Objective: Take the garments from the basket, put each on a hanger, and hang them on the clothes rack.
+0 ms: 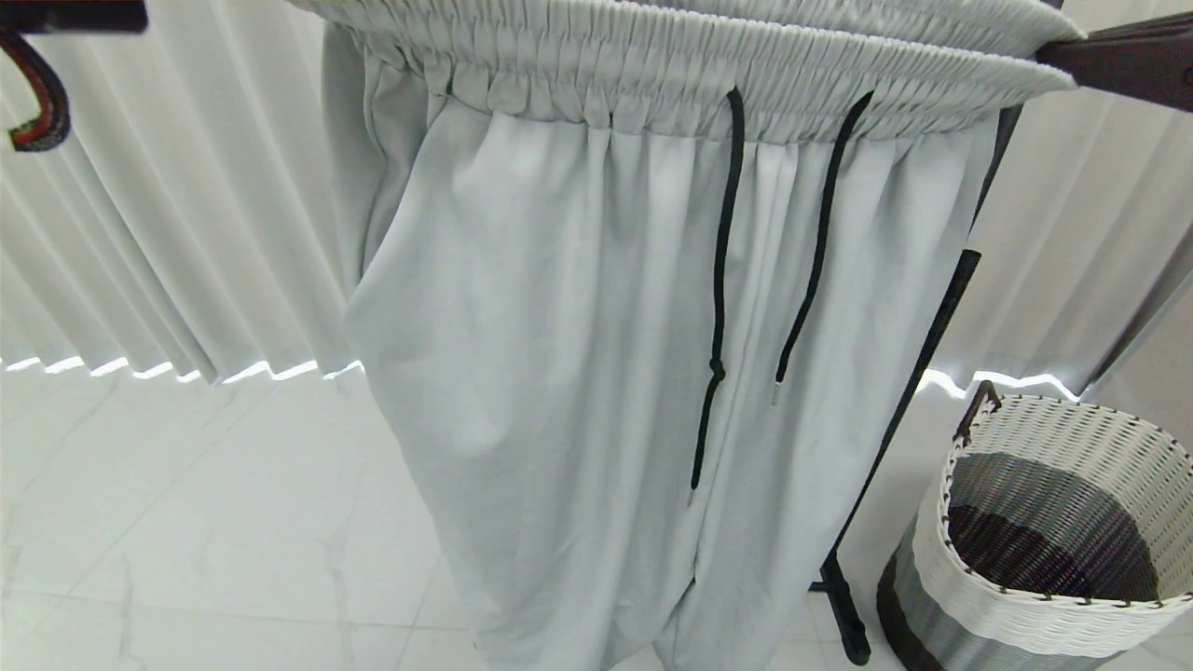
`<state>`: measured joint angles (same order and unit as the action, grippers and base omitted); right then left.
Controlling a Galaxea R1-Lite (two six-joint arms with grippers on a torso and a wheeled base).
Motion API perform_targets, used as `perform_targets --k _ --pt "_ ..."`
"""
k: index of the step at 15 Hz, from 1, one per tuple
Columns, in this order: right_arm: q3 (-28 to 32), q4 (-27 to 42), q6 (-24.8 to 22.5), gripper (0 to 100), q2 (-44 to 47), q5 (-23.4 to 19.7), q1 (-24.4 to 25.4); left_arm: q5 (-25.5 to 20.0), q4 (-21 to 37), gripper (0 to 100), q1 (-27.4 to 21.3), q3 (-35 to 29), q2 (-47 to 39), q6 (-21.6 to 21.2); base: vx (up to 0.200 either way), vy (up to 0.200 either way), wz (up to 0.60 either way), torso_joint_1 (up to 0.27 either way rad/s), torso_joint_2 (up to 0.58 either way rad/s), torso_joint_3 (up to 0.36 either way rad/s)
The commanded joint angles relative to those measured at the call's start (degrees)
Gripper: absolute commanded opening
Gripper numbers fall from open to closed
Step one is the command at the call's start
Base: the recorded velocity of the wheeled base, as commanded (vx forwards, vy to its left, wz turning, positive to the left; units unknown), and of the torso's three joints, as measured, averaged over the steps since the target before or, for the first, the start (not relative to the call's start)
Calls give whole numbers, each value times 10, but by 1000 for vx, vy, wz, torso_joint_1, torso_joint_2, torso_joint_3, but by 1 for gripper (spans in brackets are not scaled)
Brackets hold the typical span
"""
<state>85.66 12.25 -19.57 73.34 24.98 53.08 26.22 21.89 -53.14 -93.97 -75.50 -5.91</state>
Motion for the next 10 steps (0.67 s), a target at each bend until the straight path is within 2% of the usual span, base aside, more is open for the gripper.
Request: perform_targets --k 1,3,7,10 --pt "-2 1 0 100 -4 -1 0 0 0 0 0 0 -1 0 0 0 0 0 0 0" --pt "-21 -5 0 100 -14 -5 3 1 0 0 1 -2 -2 -1 0 0 0 0 0 0" --pt "-75 -6 0 100 -65 -78 22 1 0 0 46 0 -3 -8 0 0 0 0 0 0" --pt "-89 -5 1 100 -78 -95 13 1 0 0 52 2 -2 -8 0 0 0 0 0 0"
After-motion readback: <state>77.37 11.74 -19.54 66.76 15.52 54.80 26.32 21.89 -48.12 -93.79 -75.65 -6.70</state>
